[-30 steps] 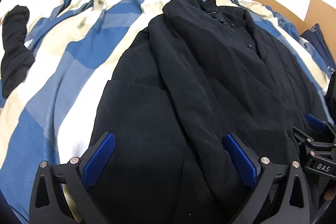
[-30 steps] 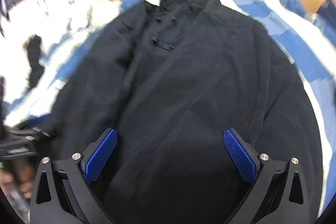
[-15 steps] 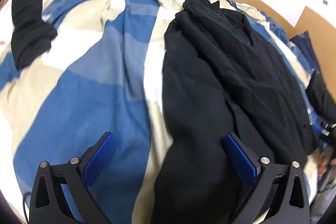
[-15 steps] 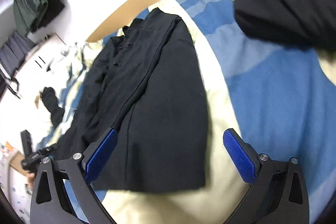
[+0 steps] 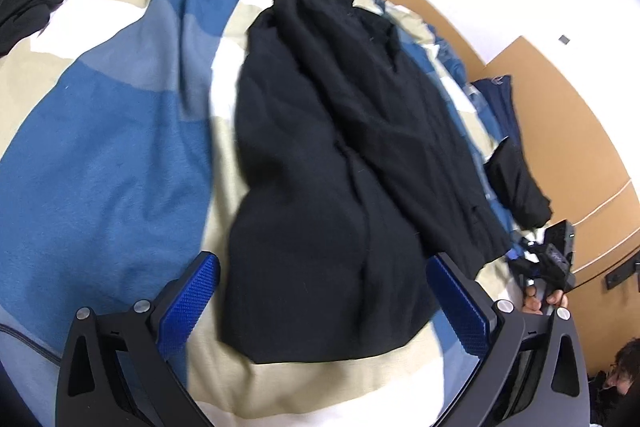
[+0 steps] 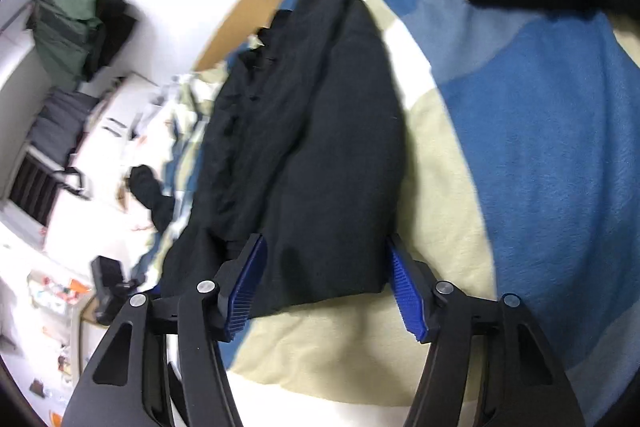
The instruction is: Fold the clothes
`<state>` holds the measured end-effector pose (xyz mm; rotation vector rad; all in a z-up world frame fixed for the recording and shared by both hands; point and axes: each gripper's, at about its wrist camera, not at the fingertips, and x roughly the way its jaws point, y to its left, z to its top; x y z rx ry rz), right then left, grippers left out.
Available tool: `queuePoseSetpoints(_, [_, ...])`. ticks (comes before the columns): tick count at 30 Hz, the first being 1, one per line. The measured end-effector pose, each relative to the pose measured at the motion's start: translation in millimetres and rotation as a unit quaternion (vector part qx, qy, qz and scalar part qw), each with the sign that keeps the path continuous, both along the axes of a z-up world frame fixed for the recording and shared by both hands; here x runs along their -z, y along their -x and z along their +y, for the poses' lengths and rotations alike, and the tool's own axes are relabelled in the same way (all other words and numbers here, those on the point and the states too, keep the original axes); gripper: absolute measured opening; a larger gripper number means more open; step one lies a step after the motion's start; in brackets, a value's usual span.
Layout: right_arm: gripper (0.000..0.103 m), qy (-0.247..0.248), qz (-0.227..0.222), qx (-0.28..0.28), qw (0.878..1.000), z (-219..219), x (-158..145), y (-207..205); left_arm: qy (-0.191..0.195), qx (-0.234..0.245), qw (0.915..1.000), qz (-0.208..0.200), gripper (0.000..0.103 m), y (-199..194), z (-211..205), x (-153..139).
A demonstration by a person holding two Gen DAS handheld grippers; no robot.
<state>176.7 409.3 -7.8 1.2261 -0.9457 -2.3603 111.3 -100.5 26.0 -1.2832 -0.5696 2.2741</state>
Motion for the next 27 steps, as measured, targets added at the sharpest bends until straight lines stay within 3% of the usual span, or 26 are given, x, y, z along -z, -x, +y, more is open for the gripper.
queuePoseSetpoints(7, [0.06, -0.004, 0.002, 0.028, 1.0, 6.4, 2.6, 15.5, -0.011, -0.01, 0.9995, -0.029, 0.099, 5.0, 1.8, 14.0])
queuePoseSetpoints(13, [0.057, -0.011, -0.005, -0.012, 1.0, -10.8, 5.9, 31.1, 0.007, 0.005, 0.9998, -0.015, 0.092, 0.4, 8.0, 9.6])
queuePoseSetpoints(14, [0.055, -0.013, -0.005, -0.017, 1.0, -14.4, 5.7, 32.5, 0.013, 0.006, 0.9998, -0.015, 0.09, 0.1, 9.2, 8.9])
queuePoseSetpoints(16, [0.04, -0.012, -0.013, -0.009, 1.0, -11.4, 7.8, 31.6, 0.019, 0.003, 0.9998, -0.01, 0.086, -2.6, 9.3, 7.1])
queuePoseSetpoints(18, [0.031, -0.005, -0.021, 0.0, 1.0, -5.2, 10.3, 30.1, 0.024, -0.006, 0.9997, -0.005, 0.077, -5.9, 6.6, 6.5])
queuePoseSetpoints(20, [0.03, 0.012, -0.023, -0.001, 1.0, 0.7, 13.0, 29.9, 0.035, -0.017, 0.9992, -0.004, 0.064, -8.0, 3.1, 7.2])
queuePoseSetpoints(22, [0.031, 0.015, -0.022, -0.007, 1.0, 0.1, 14.4, 29.7, 0.035, -0.017, 0.9993, -0.001, 0.058, -9.2, 0.5, 7.0])
queuePoseSetpoints(25, [0.031, 0.011, -0.025, -0.007, 1.0, -3.3, 17.9, 33.1, 0.032, -0.012, 0.9994, -0.001, 0.058, -8.3, 0.0, 8.6])
queuePoseSetpoints(27, [0.031, 0.008, -0.021, -0.008, 1.0, -6.2, 17.2, 34.1, 0.031, -0.001, 0.9994, -0.015, 0.074, -2.8, 4.5, 15.4])
